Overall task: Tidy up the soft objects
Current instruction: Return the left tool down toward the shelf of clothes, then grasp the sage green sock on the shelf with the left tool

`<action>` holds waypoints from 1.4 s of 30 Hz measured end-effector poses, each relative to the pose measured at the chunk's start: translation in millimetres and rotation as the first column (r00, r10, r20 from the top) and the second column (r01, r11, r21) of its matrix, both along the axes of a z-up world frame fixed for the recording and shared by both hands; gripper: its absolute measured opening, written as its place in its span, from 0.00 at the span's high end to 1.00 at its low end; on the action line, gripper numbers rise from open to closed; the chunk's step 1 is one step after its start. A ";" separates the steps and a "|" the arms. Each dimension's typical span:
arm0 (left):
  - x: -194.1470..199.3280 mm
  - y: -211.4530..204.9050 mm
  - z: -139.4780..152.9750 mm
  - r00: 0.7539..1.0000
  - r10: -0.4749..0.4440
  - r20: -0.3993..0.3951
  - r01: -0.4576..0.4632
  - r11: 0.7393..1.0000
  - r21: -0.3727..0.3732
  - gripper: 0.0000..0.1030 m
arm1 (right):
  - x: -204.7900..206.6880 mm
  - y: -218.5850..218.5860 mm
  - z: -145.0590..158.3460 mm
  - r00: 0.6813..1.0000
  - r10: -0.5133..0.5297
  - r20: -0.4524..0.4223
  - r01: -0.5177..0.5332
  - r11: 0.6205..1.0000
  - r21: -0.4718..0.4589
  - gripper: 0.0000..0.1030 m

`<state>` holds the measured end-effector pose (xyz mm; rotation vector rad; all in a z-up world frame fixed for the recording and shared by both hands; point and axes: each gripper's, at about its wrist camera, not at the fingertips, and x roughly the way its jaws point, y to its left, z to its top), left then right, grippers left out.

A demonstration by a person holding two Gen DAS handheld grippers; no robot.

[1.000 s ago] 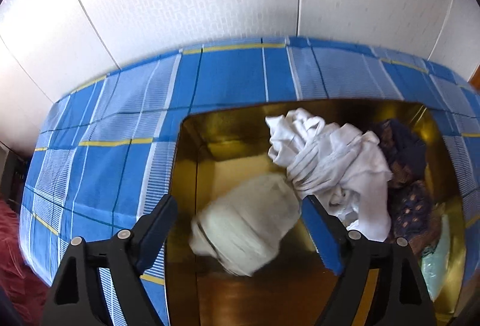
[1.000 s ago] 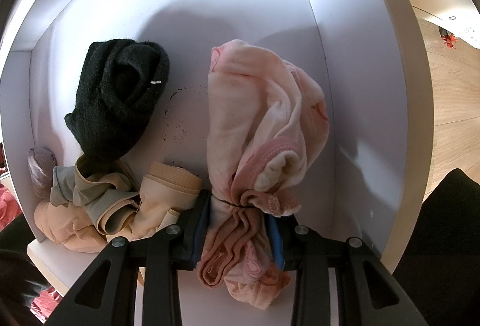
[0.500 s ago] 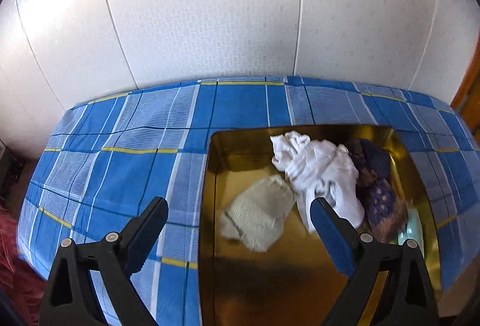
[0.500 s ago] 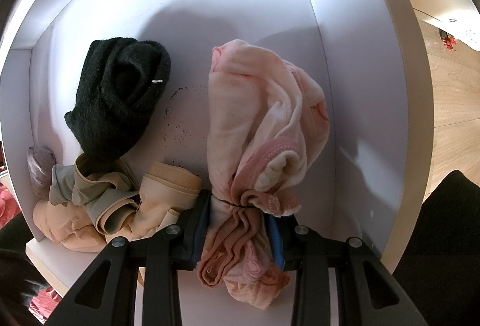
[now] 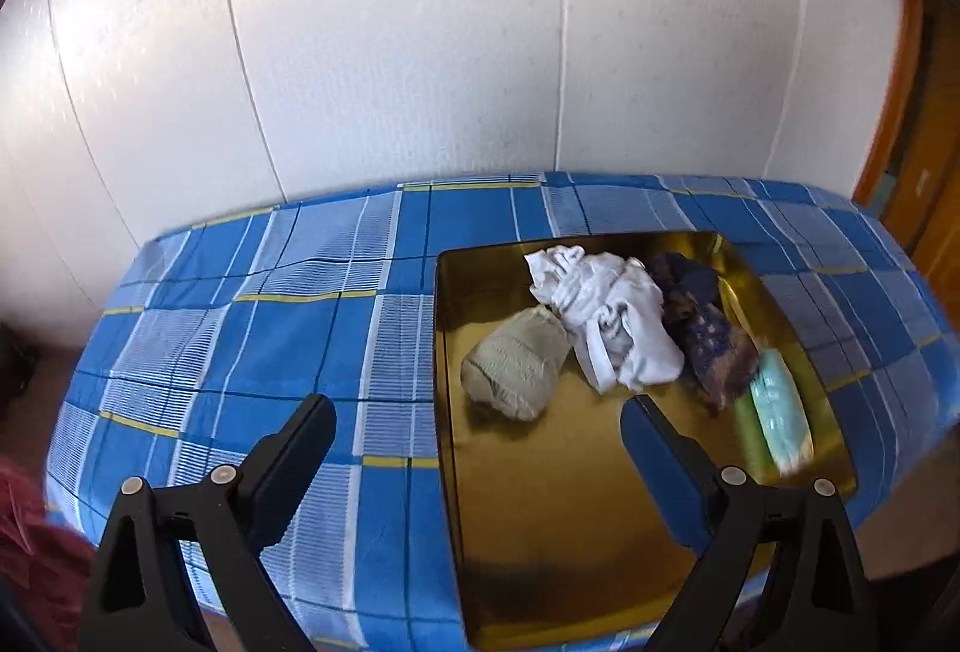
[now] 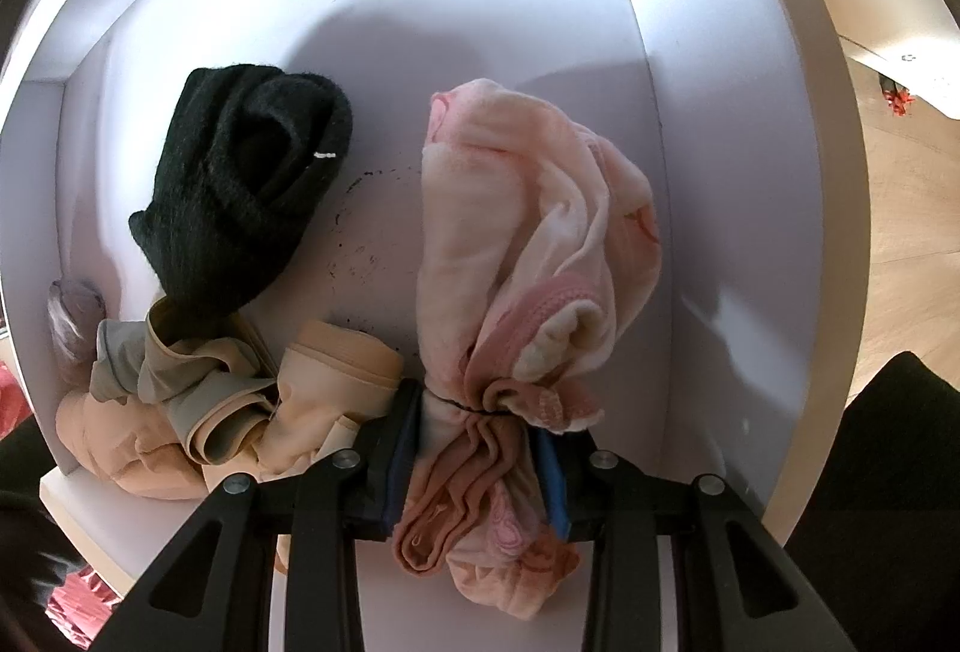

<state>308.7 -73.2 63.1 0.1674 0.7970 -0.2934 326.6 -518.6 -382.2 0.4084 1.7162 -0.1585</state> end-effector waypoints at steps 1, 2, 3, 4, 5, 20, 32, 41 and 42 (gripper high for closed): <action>-3.8 1.0 0.2 1.000 -0.006 0.003 0.006 1.000 0.002 0.06 | 0.4 1.4 0.1 1.000 0.005 0.000 -0.005 1.000 -0.003 0.66; -11.6 2.6 0.4 1.000 -0.019 0.003 0.019 1.000 0.002 0.06 | 0.4 2.3 0.0 1.000 0.007 0.001 -0.007 1.000 -0.005 0.66; -15.5 3.6 0.7 1.000 -0.025 0.003 0.025 1.000 0.000 0.06 | 0.7 3.2 0.3 1.000 0.009 0.001 -0.009 1.000 -0.007 0.66; -21.9 5.1 0.5 0.999 -0.032 0.002 0.032 0.999 -0.005 0.06 | 0.9 3.9 0.6 1.000 0.011 0.002 -0.011 1.000 -0.008 0.66; -30.1 6.8 0.3 0.999 -0.042 0.000 0.042 0.999 -0.012 0.06 | 0.6 3.8 0.8 1.000 0.011 0.003 -0.011 1.000 -0.008 0.66; -122.2 -8.7 -90.5 0.966 -0.182 -0.184 0.190 0.982 0.024 0.06 | 0.8 6.3 3.0 1.000 0.013 0.003 -0.013 1.000 -0.010 0.66; -158.9 -82.2 -212.2 0.850 -0.286 -0.442 0.408 0.888 0.210 0.06 | 0.9 7.4 3.2 1.000 0.015 0.003 -0.015 1.000 -0.012 0.66; -176.6 -131.4 -296.0 0.738 -0.369 -0.566 0.602 0.738 0.304 0.06 | 0.4 5.3 3.1 1.000 0.008 0.005 -0.007 1.000 -0.007 0.65; -177.1 -134.8 -302.6 0.727 -0.377 -0.575 0.617 0.725 0.305 0.07 | -0.3 4.9 2.9 1.000 0.005 0.006 -0.005 1.000 -0.006 0.65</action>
